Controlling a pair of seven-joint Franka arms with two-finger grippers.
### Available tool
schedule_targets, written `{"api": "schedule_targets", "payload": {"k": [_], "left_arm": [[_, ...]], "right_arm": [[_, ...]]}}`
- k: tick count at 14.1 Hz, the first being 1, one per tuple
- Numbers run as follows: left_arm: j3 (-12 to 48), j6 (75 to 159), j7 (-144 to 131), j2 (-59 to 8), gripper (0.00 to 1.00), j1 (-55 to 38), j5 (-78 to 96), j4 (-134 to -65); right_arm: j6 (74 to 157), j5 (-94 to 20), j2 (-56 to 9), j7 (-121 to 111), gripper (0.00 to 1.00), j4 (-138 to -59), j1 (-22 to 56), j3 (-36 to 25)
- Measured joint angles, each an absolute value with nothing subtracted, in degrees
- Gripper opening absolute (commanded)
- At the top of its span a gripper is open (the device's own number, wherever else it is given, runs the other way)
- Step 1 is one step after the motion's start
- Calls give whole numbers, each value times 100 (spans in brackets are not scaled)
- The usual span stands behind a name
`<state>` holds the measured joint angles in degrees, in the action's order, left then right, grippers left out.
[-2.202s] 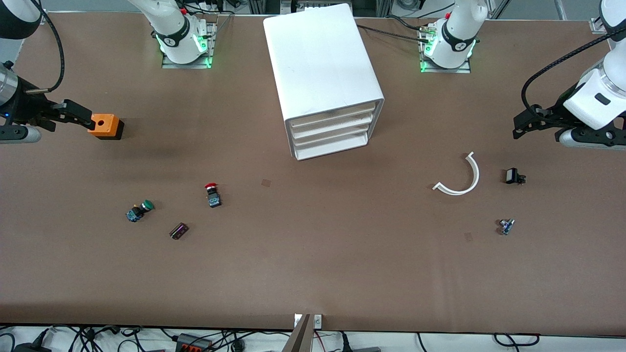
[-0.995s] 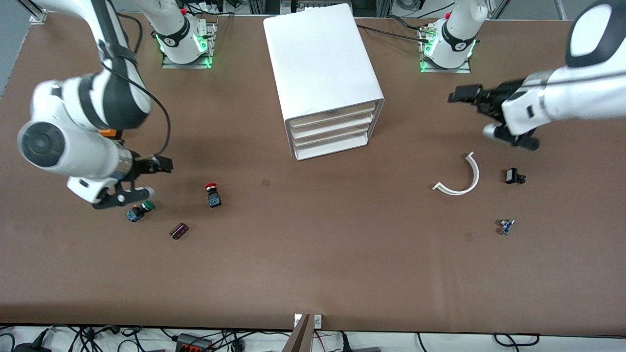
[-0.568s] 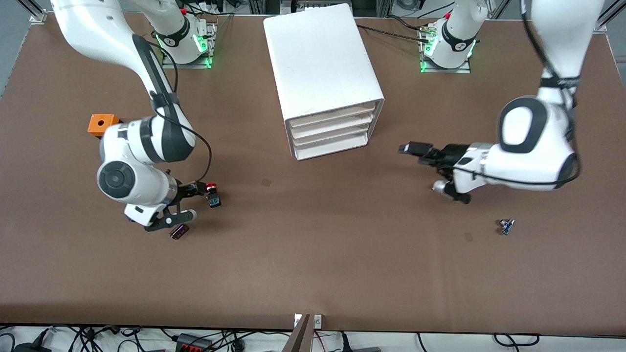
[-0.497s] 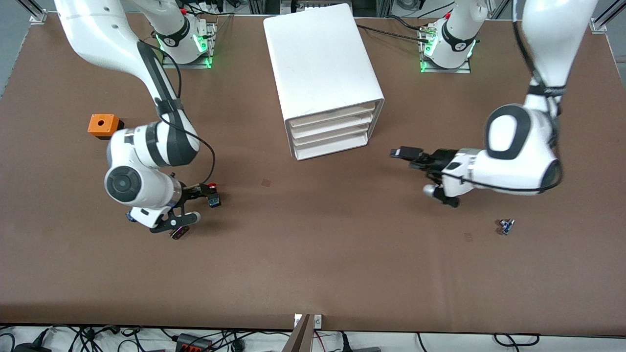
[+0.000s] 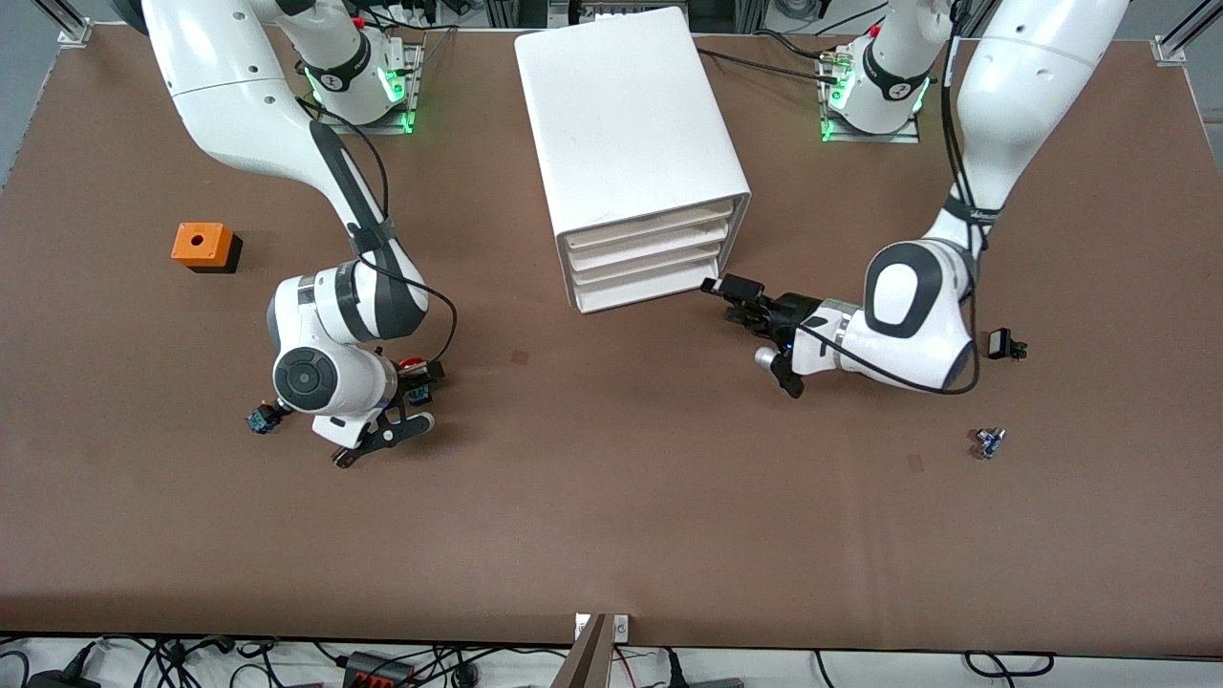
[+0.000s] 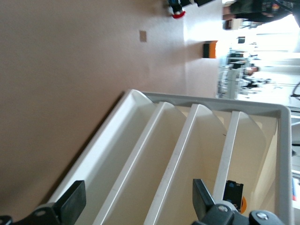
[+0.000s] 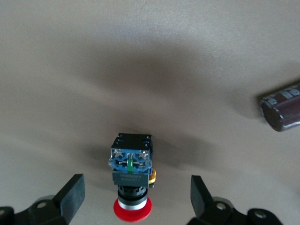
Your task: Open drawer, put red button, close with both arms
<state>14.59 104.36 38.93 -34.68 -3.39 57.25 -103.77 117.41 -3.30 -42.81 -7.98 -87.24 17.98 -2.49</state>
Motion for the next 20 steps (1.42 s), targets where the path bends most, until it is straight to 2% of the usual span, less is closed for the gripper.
{"api": "schedule_targets", "payload": {"k": [2, 5, 6, 7, 9, 10, 11, 13, 14, 18, 20], "left_arm": [[1495, 10440, 4112, -3512, 100, -438, 5980, -10681], [1510, 10428, 4171, -3469, 82, -471, 6000, -10780], [1518, 10399, 4212, -3451, 80, -471, 6000, -10818], [1571, 10355, 4241, -3441, 75, -469, 6009, -10879], [1740, 10355, 4288, -3439, 59, -474, 6081, -11013], [1790, 10357, 4298, -3437, 42, -477, 6097, -11057], [1808, 10357, 4306, -3436, 26, -477, 6099, -11080], [1808, 10357, 4322, -3435, 10, -472, 6099, -11092], [1808, 10357, 4353, -3435, 8, -473, 6099, -11093], [1817, 10369, 4654, -3432, 8, -469, 6164, -11081], [1801, 10553, 4663, -3450, 8, -454, 6164, -10985]], "right_arm": [[11740, -330, -4348, -839, 100, -8723, 1798, -249], [11740, -330, -4418, -885, 100, -8723, 1821, -236], [11740, -330, -4419, -885, 100, -8722, 1833, -231], [11740, -330, -4422, -886, 94, -8723, 1841, -230], [11740, -330, -4437, -892, 84, -8722, 1842, -230], [11740, -330, -4446, -893, 83, -8723, 1842, -230], [11740, -330, -4453, -894, 77, -8723, 1842, -231], [11740, -330, -4467, -894, 66, -8722, 1842, -230], [11740, -330, -4476, -895, 59, -8722, 1842, -230], [11742, -329, -4517, -897, 13, -8715, 1841, -234], [11742, -330, -4516, -899, 2, -8672, 1834, -238]]}}
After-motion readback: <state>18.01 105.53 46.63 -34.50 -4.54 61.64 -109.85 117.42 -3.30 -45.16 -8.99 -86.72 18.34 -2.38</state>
